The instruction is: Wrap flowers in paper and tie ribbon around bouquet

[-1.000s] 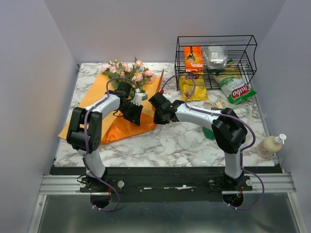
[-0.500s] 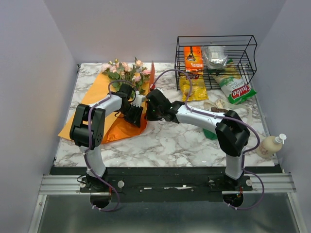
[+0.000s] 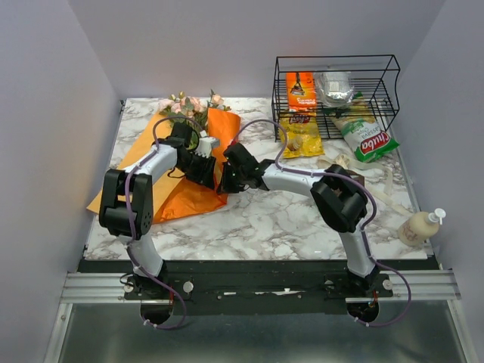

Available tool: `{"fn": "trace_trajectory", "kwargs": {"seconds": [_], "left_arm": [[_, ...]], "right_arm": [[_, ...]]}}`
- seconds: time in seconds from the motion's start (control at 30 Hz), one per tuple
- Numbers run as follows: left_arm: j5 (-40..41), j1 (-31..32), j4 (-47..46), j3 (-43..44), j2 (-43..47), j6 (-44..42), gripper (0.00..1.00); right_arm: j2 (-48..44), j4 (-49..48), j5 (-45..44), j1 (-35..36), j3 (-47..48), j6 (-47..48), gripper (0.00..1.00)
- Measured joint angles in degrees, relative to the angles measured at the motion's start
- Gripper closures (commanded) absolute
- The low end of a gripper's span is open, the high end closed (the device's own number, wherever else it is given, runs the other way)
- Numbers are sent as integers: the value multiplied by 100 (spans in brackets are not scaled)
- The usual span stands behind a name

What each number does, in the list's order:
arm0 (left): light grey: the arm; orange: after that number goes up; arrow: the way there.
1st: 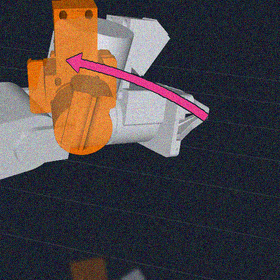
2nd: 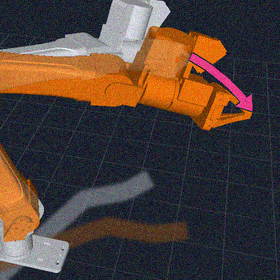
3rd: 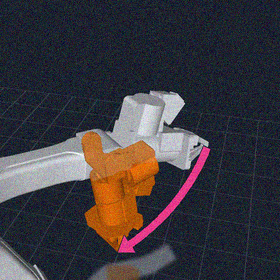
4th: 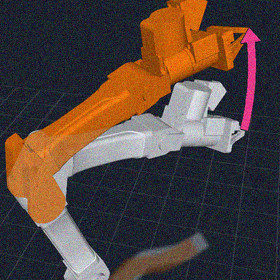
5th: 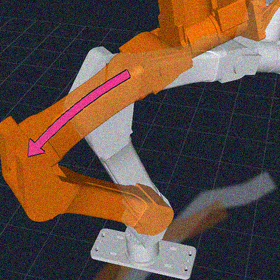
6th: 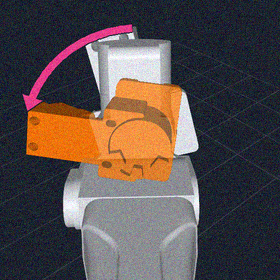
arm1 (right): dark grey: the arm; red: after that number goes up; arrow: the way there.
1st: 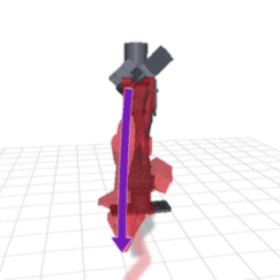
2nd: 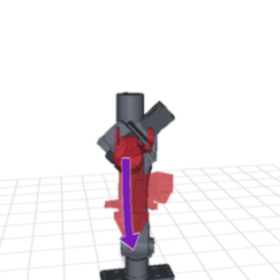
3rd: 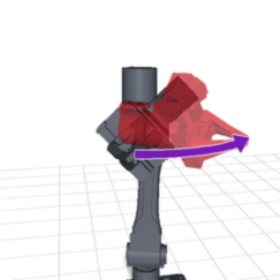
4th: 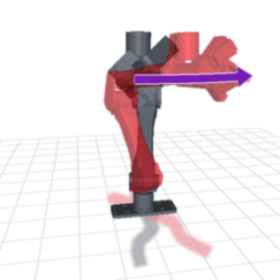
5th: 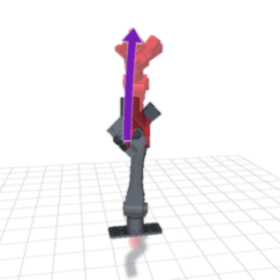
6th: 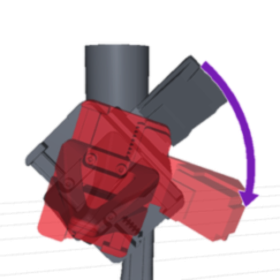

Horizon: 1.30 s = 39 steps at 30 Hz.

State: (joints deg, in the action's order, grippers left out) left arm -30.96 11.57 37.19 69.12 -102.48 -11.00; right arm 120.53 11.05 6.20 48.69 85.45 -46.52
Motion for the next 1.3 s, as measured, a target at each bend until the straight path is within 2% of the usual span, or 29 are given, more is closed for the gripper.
{"fn": "trace_trajectory", "kwargs": {"seconds": [0.23,0.4,0.5,0.57,0.6,0.67,0.7,0.77,0.97,1.1,1.3], "left_arm": [[-262,-496,527,330,457,-273,49],[105,-1215,581,153,605,-511,50],[326,-1416,592,-170,573,-645,50],[413,-1408,601,-341,487,-695,55],[448,-1408,592,-387,446,-702,64],[557,-1390,542,-461,302,-702,74],[601,-1381,496,-490,236,-713,82],[662,-1381,424,-507,136,-704,87],[610,-1381,280,-509,-2,-743,93],[459,-1381,173,-538,0,-791,100],[411,-1381,81,-612,26,-809,100]], "right_arm": [[232,85,57,-118,55,-192,99],[232,181,57,-129,140,-175,99],[232,234,57,-129,284,-109,99],[232,240,57,-129,385,-50,99],[232,240,57,-129,435,-15,99],[232,247,57,-129,511,72,99],[232,247,57,-127,544,133,99],[232,243,59,-92,634,326,99],[232,-17,247,199,999,1069,99],[337,-297,647,334,1325,1145,99],[951,-538,1172,343,1744,1119,99]]}}
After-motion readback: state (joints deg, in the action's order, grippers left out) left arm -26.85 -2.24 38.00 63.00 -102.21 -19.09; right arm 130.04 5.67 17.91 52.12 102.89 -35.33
